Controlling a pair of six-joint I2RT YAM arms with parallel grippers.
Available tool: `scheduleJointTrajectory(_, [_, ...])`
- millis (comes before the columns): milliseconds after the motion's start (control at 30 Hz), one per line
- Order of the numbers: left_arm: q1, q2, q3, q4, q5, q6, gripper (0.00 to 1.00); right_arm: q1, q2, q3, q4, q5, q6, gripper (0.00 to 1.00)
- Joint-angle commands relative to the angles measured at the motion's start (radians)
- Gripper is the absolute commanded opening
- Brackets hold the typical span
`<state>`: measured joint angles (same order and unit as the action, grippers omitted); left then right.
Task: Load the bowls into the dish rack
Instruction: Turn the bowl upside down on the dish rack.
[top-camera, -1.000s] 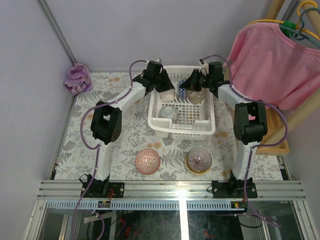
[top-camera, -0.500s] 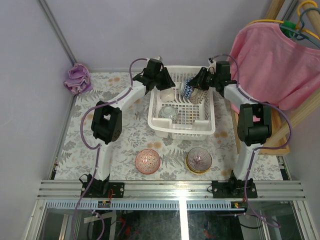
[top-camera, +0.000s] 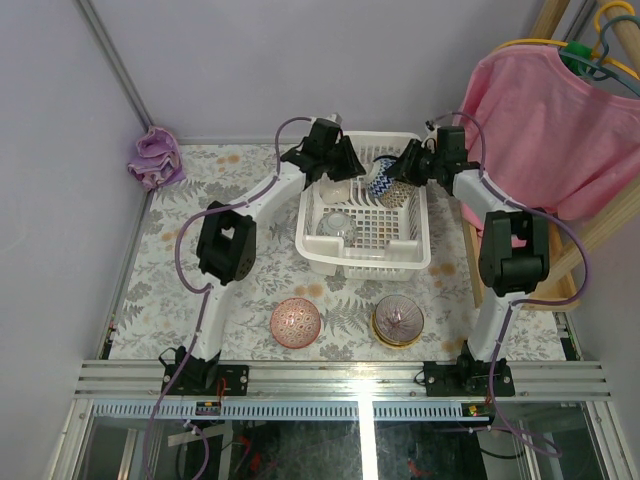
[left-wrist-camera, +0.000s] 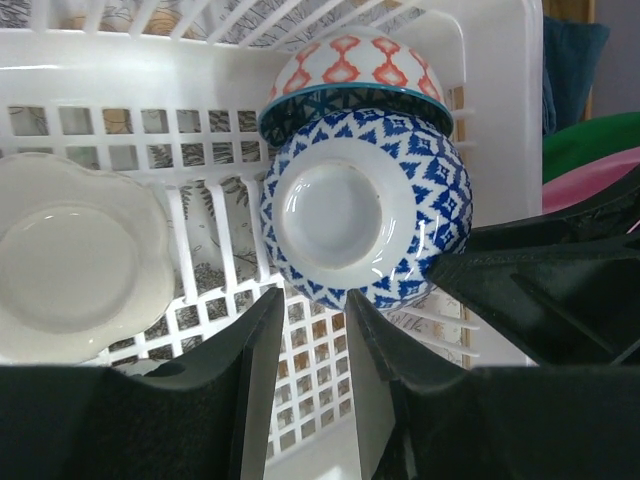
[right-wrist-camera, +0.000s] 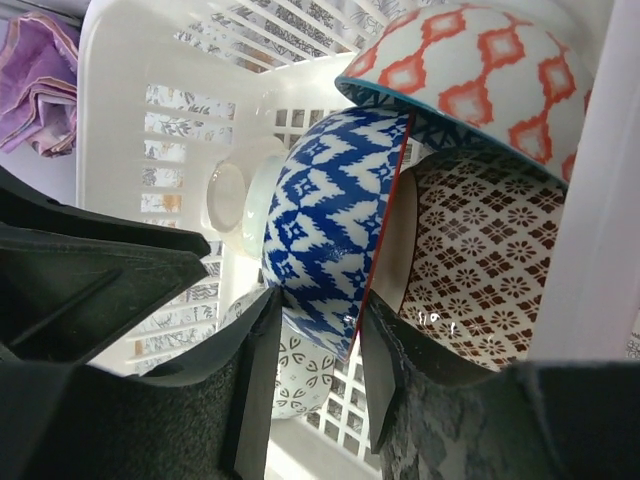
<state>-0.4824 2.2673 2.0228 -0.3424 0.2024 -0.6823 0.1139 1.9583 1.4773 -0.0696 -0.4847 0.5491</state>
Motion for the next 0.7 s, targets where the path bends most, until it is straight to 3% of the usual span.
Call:
scheduleJointTrajectory(0, [-0.014, 0.035, 0.076, 0.002, 0.011, -0.009, 0.31, 0.008, 0.015, -0.057, -0.161, 0.132, -0.103, 0.41])
scheduleJointTrajectory(167, [-0.021, 0.053, 0.095, 0.004, 0.011, -0.015, 0.31, 0.008, -0.004, -0.067, -0.186, 0.144, -0.128, 0.43])
scheduleJointTrajectory(400, [-0.021, 0.034, 0.081, 0.026, 0.005, -0.022, 0.31, 0.009, -0.045, -0.126, -0.180, 0.147, -0.143, 0.31])
scheduleJointTrajectory(667, [-0.016, 0.054, 0.145, 0.019, 0.005, -0.028, 0.31, 0.010, -0.094, -0.156, -0.194, 0.138, -0.165, 0.31])
